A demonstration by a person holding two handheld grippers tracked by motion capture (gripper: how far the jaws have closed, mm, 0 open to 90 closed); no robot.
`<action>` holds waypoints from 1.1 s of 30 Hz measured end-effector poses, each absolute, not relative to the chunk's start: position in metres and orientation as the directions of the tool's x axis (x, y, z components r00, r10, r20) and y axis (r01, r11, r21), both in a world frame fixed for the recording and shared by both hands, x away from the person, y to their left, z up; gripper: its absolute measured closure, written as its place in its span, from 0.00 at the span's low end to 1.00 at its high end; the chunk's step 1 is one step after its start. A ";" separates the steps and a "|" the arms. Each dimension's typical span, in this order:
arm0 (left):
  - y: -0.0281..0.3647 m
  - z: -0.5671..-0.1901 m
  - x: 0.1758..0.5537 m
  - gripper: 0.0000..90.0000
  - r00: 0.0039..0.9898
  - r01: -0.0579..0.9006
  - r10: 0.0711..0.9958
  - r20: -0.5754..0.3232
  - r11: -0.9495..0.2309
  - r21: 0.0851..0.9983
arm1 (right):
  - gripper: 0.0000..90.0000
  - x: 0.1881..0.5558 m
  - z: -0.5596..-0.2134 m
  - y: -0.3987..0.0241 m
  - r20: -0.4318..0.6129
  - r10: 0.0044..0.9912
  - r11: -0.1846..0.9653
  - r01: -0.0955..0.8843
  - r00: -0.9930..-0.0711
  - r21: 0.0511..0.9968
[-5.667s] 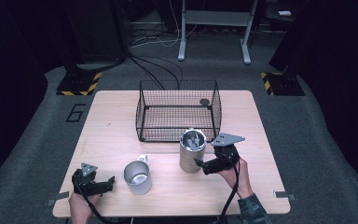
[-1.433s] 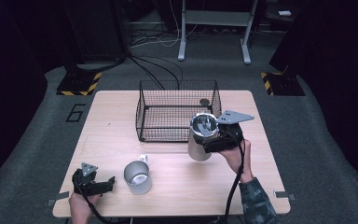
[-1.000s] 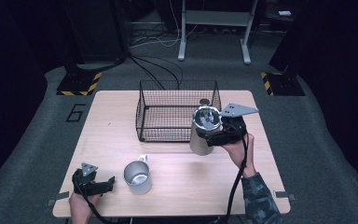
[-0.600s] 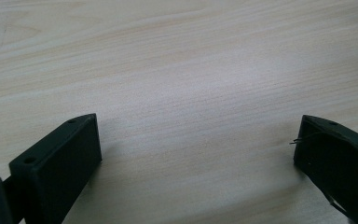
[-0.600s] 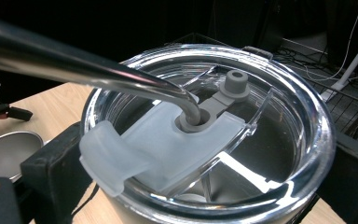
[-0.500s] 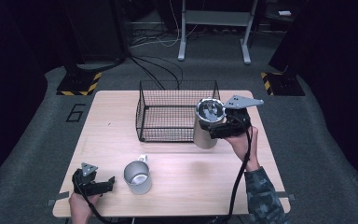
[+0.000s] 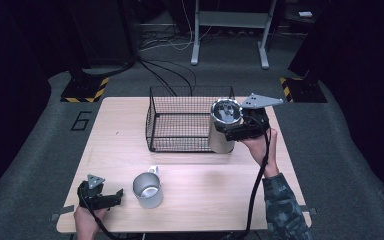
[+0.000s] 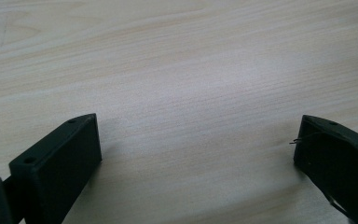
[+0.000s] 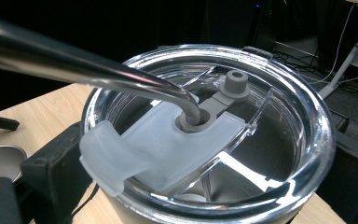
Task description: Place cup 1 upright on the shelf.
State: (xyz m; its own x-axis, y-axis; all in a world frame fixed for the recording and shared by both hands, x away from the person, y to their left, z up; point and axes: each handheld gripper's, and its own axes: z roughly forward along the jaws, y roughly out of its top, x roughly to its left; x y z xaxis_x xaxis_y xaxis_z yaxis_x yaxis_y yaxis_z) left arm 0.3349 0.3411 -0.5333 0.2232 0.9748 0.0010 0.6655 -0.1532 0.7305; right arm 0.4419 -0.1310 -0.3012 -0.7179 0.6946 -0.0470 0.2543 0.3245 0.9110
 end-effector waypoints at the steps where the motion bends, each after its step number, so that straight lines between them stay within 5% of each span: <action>1: 0.341 -0.533 0.335 0.01 0.223 0.666 0.975 0.001 -0.153 0.730 | 0.04 0.443 -0.301 -0.131 -0.045 0.697 0.323 0.257 -0.716 0.911; 33: 0.341 -0.533 0.335 0.01 0.223 0.665 0.975 0.001 -0.153 0.731 | 0.04 0.480 -0.292 -0.120 -0.062 0.719 0.337 0.269 -0.693 0.902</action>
